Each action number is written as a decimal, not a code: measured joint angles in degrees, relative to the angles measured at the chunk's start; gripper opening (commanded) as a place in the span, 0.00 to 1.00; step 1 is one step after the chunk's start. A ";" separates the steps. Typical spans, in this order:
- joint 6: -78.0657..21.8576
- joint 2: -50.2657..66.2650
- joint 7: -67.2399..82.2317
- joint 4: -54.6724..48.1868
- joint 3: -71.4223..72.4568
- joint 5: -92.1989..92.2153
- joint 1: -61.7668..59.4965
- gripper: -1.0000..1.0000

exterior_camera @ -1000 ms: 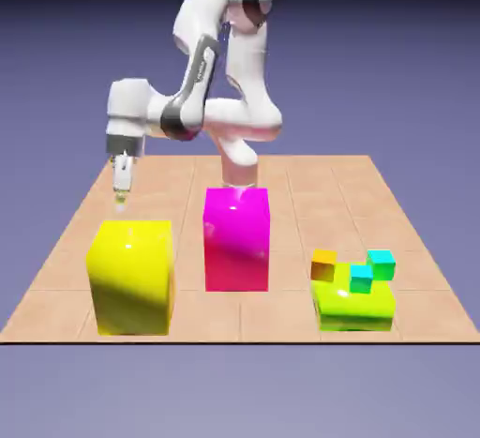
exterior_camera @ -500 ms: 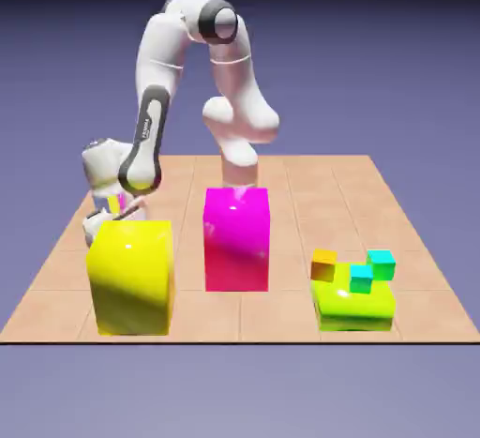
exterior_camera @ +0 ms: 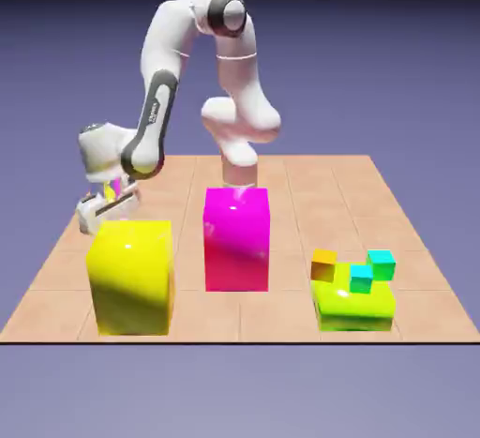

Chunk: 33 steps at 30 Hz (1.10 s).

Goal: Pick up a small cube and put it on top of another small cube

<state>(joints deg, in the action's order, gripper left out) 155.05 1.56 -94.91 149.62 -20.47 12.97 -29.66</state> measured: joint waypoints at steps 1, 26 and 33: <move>0.65 -1.18 -0.23 -0.13 -1.76 -2.49 1.62 0.00; -20.01 -10.36 25.33 -14.26 19.73 -25.88 32.35 0.00; -28.12 -6.88 32.55 -17.07 34.27 -19.50 31.55 0.00</move>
<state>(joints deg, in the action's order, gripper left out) 126.93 -5.32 -62.35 132.55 13.80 -6.53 1.89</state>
